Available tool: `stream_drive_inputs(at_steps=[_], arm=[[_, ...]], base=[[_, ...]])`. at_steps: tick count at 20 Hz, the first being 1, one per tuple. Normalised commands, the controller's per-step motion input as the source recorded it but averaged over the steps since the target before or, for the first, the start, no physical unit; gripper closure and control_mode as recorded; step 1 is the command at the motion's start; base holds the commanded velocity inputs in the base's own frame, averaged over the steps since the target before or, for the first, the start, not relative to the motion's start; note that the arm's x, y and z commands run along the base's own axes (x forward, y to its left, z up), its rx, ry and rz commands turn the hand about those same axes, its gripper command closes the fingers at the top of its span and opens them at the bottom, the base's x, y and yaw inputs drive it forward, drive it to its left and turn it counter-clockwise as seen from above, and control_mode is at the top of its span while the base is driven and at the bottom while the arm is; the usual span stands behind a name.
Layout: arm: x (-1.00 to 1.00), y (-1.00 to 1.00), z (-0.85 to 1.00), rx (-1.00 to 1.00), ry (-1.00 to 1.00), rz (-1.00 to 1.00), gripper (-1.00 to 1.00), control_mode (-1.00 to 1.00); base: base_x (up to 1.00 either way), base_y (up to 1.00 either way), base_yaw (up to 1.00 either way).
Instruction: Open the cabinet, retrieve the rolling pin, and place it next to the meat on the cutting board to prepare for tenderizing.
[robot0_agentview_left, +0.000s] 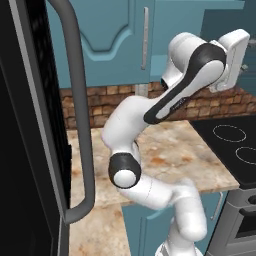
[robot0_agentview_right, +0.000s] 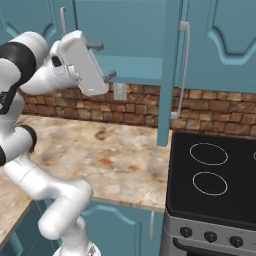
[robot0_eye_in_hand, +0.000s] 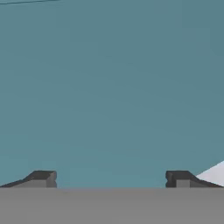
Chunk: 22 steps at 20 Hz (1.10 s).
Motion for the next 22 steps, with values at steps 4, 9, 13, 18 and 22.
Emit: stream_drive_inputs(at_steps=[4, 9, 13, 18, 22], arm=[[-0.18, 0.29, 0.00, 0.09, -0.24, 0.36, -1.00, -1.00], [-0.07, 0.30, 0.00, 0.13, -0.22, 0.39, -1.00, -1.00], [-0.03, 0.37, 0.00, 0.15, -0.14, 0.34, -1.00, -1.00], [0.00, 0.48, 0.00, 0.16, -0.08, 0.30, -1.00, -1.00], [0.00, 0.67, 0.00, 0.18, -0.02, 0.24, -1.00, -1.00]], base=[[0.00, 0.00, 0.00], [0.00, 0.00, 0.00], [0.00, 0.00, 0.00], [0.00, 0.00, 0.00], [0.00, 0.00, 0.00]])
